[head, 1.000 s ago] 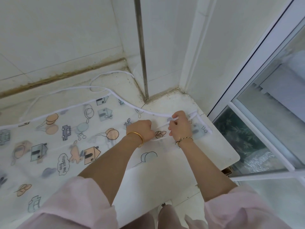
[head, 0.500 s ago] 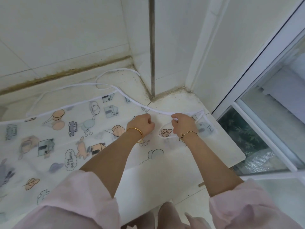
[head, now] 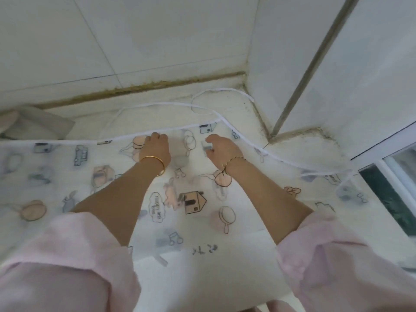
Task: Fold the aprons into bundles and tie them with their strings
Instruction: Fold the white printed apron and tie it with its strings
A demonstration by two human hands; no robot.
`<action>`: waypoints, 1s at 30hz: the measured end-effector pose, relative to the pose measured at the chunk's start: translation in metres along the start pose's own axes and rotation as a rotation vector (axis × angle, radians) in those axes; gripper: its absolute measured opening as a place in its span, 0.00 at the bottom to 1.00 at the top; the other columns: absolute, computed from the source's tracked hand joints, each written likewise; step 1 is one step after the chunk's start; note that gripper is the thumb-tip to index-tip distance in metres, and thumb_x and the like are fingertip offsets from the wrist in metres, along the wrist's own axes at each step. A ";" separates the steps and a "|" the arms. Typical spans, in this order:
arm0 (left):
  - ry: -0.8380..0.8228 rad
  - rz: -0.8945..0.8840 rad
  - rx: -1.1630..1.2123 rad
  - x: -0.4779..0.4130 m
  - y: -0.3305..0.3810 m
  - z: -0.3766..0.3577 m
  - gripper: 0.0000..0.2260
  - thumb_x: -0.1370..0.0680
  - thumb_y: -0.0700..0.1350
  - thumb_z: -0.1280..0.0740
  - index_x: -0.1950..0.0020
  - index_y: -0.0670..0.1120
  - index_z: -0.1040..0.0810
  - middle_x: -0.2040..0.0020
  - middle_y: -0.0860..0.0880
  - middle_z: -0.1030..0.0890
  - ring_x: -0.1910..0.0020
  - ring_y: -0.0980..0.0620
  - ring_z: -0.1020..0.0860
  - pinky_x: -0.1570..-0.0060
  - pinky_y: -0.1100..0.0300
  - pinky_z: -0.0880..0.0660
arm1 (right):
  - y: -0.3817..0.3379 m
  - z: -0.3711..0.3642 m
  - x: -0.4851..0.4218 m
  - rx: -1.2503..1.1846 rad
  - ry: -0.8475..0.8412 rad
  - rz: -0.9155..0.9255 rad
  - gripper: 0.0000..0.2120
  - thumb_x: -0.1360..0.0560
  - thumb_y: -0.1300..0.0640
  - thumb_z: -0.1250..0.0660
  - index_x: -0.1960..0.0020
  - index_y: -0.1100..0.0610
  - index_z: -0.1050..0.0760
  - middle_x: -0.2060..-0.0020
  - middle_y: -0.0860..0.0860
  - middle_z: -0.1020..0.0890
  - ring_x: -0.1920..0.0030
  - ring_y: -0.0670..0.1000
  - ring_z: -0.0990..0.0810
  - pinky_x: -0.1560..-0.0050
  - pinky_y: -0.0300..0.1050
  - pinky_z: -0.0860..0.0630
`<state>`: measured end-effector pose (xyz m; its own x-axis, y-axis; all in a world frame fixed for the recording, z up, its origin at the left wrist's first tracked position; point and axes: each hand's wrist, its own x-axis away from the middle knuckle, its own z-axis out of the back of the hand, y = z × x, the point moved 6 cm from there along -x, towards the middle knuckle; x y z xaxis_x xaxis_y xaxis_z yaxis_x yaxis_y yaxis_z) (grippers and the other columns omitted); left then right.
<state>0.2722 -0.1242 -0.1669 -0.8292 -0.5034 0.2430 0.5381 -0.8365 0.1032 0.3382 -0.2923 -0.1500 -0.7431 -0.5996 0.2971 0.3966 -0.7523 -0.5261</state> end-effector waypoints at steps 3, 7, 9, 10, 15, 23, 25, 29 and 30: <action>-0.041 0.012 -0.073 -0.017 -0.056 0.007 0.21 0.24 0.38 0.38 0.31 0.41 0.35 0.35 0.41 0.33 0.35 0.41 0.35 0.39 0.48 0.31 | -0.045 -0.020 -0.035 0.162 -0.013 0.057 0.17 0.21 0.60 0.43 0.32 0.60 0.35 0.38 0.58 0.27 0.40 0.58 0.27 0.41 0.51 0.27; -0.094 -0.031 -0.158 -0.036 -0.104 0.008 0.22 0.22 0.39 0.41 0.28 0.41 0.38 0.32 0.42 0.35 0.33 0.41 0.36 0.37 0.47 0.33 | -0.084 -0.047 -0.072 0.357 -0.012 0.117 0.19 0.22 0.62 0.42 0.32 0.59 0.37 0.38 0.57 0.30 0.38 0.58 0.31 0.45 0.49 0.29; -0.090 -0.065 -0.215 -0.047 -0.122 0.008 0.22 0.22 0.37 0.41 0.29 0.41 0.38 0.33 0.41 0.35 0.34 0.41 0.35 0.39 0.47 0.32 | -0.099 -0.057 -0.088 0.435 -0.013 0.141 0.22 0.23 0.62 0.40 0.30 0.57 0.39 0.36 0.55 0.32 0.36 0.57 0.33 0.45 0.49 0.29; -0.089 -0.081 -0.235 -0.050 -0.127 0.008 0.22 0.23 0.37 0.40 0.29 0.42 0.37 0.34 0.42 0.35 0.36 0.41 0.34 0.41 0.47 0.31 | -0.101 -0.060 -0.094 0.470 -0.017 0.145 0.24 0.24 0.61 0.39 0.30 0.56 0.40 0.35 0.55 0.33 0.35 0.57 0.34 0.45 0.50 0.29; -0.144 -0.175 -0.231 -0.071 -0.140 0.015 0.25 0.26 0.48 0.31 0.33 0.42 0.35 0.36 0.42 0.33 0.37 0.42 0.34 0.42 0.49 0.32 | -0.115 -0.068 -0.120 0.620 -0.108 0.114 0.29 0.27 0.53 0.31 0.30 0.55 0.38 0.36 0.55 0.33 0.36 0.57 0.33 0.43 0.52 0.32; -0.166 -0.228 -0.181 -0.074 -0.155 0.015 0.23 0.25 0.51 0.32 0.35 0.44 0.32 0.38 0.42 0.33 0.39 0.42 0.32 0.42 0.51 0.31 | -0.125 -0.068 -0.128 0.699 -0.141 0.087 0.17 0.26 0.55 0.34 0.37 0.55 0.29 0.42 0.56 0.29 0.42 0.57 0.28 0.49 0.46 0.32; -0.149 -0.232 -0.198 -0.069 -0.162 0.022 0.22 0.25 0.51 0.32 0.36 0.44 0.32 0.39 0.43 0.31 0.40 0.42 0.29 0.44 0.51 0.30 | -0.126 -0.063 -0.119 0.690 -0.039 0.112 0.12 0.24 0.59 0.37 0.41 0.57 0.29 0.46 0.55 0.28 0.47 0.56 0.25 0.55 0.46 0.34; -0.113 -0.199 -0.328 -0.060 -0.169 0.043 0.13 0.24 0.42 0.37 0.40 0.45 0.28 0.44 0.44 0.25 0.45 0.43 0.25 0.51 0.52 0.28 | -0.134 -0.043 -0.094 0.722 0.200 0.157 0.10 0.25 0.63 0.36 0.45 0.58 0.31 0.56 0.54 0.28 0.57 0.55 0.26 0.64 0.45 0.39; -0.100 -0.192 -0.348 -0.056 -0.169 0.050 0.11 0.23 0.41 0.38 0.41 0.45 0.27 0.45 0.44 0.23 0.46 0.43 0.24 0.51 0.52 0.27 | -0.138 -0.036 -0.086 0.727 0.244 0.165 0.11 0.27 0.65 0.35 0.46 0.58 0.31 0.59 0.53 0.30 0.61 0.55 0.29 0.67 0.44 0.41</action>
<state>0.2353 0.0558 -0.1491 -0.8817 -0.3216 0.3452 0.2772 -0.9452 -0.1725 0.3280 -0.1270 -0.1318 -0.7080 -0.7055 0.0325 0.7028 -0.6993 0.1307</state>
